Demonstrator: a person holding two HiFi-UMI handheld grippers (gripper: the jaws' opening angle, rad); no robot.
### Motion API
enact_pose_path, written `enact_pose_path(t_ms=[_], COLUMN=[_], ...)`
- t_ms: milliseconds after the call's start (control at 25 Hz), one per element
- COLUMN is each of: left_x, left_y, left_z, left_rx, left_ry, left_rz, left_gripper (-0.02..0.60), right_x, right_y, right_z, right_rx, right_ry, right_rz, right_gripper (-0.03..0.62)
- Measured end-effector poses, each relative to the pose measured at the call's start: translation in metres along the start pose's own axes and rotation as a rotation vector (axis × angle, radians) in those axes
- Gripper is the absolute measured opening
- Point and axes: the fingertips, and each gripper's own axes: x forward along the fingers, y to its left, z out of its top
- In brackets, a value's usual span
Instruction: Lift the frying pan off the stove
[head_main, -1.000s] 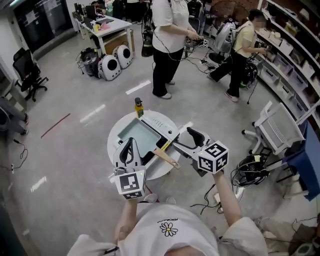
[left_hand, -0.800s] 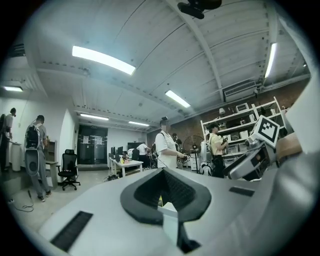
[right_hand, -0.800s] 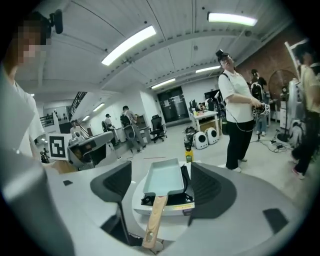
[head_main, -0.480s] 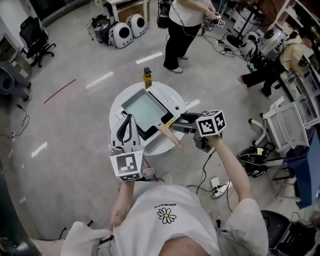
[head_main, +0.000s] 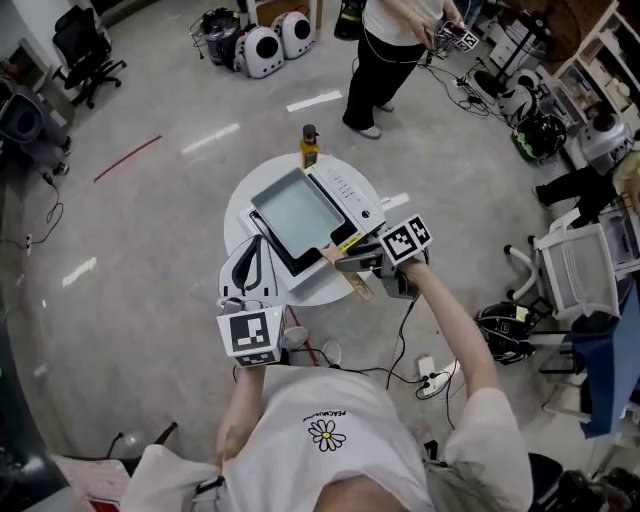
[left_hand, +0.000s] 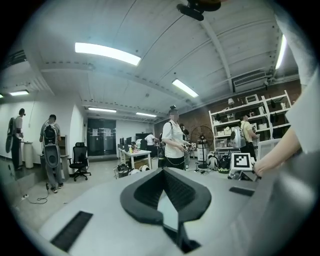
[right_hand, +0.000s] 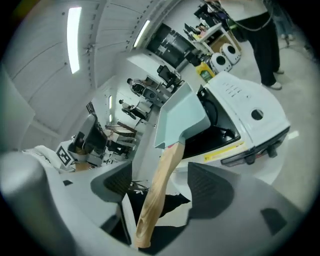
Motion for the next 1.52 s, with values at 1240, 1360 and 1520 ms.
enact_pose_path(t_ms=[1240, 1360, 1520], left_x=[-0.008, -0.007, -0.005], left_y=[0.036, 0.033, 0.034], left_z=[-0.032, -0.034, -0.033], left_rx=[-0.044, -0.042, -0.042], left_ry=[0.094, 0.098, 0.102], left_rz=[0.079, 0.076, 0.078], left_gripper=[0.0, 0.0, 0.0], right_x=[0.053, 0.054, 0.054], right_y=[0.0, 0.001, 0.003], right_z=[-0.012, -0.014, -0.014], right_rx=[0.466, 0.468, 0.473], right_ry=[0.051, 0.053, 0.041], right_rz=[0.355, 0.347, 0.342], right_gripper=[0.106, 0.103, 0.098])
